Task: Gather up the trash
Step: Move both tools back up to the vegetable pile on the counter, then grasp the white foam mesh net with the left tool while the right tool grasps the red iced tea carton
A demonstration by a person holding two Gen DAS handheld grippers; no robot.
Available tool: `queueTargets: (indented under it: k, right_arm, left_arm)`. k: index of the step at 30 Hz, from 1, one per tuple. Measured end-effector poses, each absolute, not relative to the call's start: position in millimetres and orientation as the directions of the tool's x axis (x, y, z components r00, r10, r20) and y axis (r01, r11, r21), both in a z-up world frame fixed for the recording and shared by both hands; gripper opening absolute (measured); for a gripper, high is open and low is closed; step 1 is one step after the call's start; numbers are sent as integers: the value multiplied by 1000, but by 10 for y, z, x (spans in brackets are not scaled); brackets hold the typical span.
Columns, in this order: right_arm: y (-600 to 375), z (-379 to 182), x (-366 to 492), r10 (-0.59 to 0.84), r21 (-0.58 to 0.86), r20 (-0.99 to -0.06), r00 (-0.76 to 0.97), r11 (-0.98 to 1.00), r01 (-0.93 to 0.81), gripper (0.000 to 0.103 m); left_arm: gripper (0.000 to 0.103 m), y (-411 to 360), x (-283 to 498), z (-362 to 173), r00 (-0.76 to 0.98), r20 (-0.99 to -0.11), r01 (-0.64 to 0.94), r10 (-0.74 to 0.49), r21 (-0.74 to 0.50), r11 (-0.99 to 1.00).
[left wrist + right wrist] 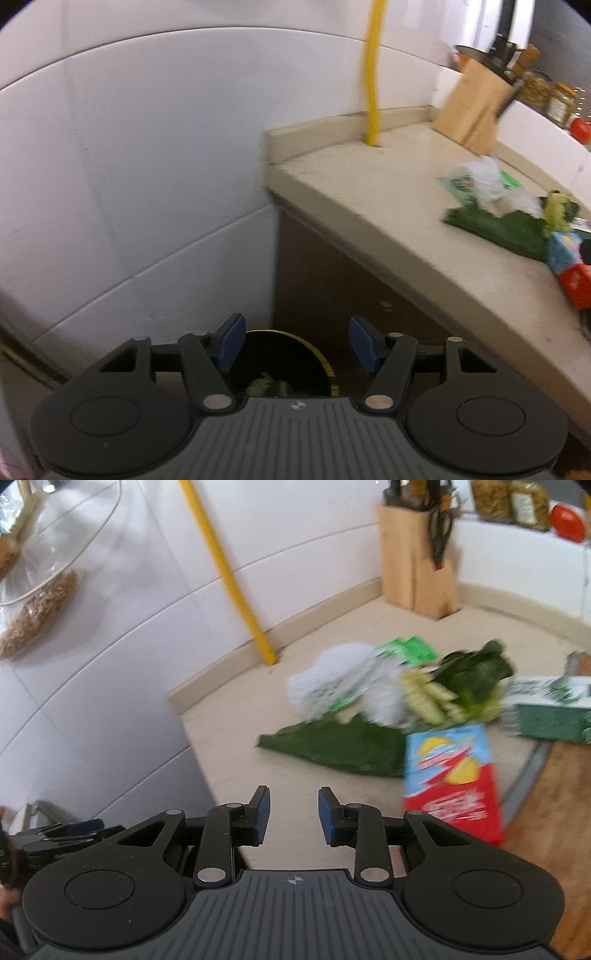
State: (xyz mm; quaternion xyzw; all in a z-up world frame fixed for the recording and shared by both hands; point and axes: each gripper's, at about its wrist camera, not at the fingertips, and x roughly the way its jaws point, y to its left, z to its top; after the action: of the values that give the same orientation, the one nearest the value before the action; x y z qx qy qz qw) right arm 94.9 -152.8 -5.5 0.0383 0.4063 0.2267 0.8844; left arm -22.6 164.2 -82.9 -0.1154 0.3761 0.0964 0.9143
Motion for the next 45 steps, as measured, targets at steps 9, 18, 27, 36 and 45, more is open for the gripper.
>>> queueTargets:
  k: [9,18,27,36,45]
  right_arm:
    - [-1910,-60,1001,318,165,-695,645,943,-288,45]
    - [-2023,-118,1064,237,88,-704,669,964,-249,71]
    - [-1952,-167,1221,200,23,-730,653,963,-268,79]
    - [-2018,-262,1359,177,27,-764,620,970,-242,79]
    - [-2022,-315,1451,194,52,-784,589,967,-249,78]
  left_arm:
    - [56,1080,219,-541,752,-658,-96,-28,-152,984]
    - [56,760,601,-445,761,-641,-1,-99,-155,988]
    - [56,649,930,-340,774,-621,39,-121,-144,989]
    - [56,476,1360,-225,784,-604,119,-141,-77,990]
    - [56,273,1968,-362,742,-649,192,-166,-32,981]
